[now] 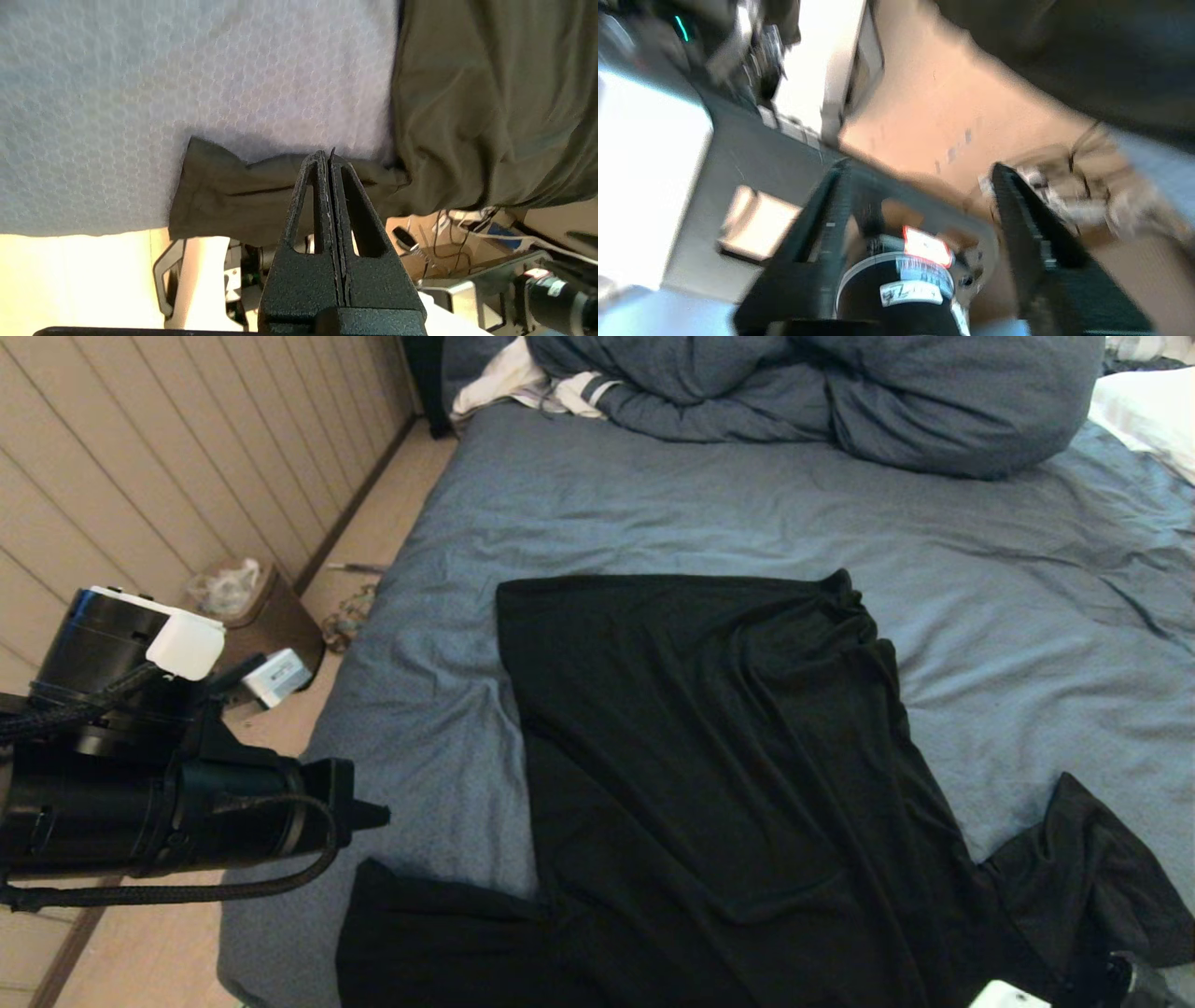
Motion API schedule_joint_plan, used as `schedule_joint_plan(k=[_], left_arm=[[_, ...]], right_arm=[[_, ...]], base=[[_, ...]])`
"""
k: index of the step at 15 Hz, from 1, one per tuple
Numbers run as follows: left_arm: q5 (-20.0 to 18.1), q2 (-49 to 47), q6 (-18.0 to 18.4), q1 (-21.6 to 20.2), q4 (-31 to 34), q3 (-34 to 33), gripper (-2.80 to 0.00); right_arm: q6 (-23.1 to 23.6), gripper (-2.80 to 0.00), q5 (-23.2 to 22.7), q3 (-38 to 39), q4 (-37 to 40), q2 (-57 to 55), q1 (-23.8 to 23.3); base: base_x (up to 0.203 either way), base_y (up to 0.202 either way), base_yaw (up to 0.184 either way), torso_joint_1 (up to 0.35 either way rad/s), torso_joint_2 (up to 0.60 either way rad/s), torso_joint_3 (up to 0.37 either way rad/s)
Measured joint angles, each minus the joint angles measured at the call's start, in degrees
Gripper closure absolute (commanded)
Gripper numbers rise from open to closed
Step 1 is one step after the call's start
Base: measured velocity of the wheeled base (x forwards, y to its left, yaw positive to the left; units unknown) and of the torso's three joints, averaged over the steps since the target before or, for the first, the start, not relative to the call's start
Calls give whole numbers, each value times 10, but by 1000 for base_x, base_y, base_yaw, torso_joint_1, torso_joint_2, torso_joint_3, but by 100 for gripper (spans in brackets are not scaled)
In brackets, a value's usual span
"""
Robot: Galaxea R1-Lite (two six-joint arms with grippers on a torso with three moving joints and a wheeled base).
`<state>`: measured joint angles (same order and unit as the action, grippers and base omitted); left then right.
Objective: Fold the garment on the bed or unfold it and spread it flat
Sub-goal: Fold the black T-shirt
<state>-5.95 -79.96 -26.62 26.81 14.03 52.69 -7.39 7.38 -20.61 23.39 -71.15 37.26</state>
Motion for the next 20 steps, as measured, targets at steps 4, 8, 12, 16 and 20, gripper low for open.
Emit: schedule_joint_plan(k=[4,8,12,16,20], left_arm=[[0,-1,-1,0,17,42,0],[1,-7,-2,-1,65,107,0],[11,27,18,-24,126,152,0],[54,117,46,-42,161,142,0],[104,261,86,-61,179,65,0]], right_arm=[[35,0,2,-127,43,45,-140],[89,0,-6,-241,51,20,-277],[44,0,-31,-316,42,13,-300],[6,0,-33,-335,42,86,-297],[3,0,-32,-281,46,232,-299]], base=[[0,0,0,0,0,0],[0,0,0,0,0,0],[0,0,0,0,0,0],[0,0,0,0,0,0],[0,0,0,0,0,0]])
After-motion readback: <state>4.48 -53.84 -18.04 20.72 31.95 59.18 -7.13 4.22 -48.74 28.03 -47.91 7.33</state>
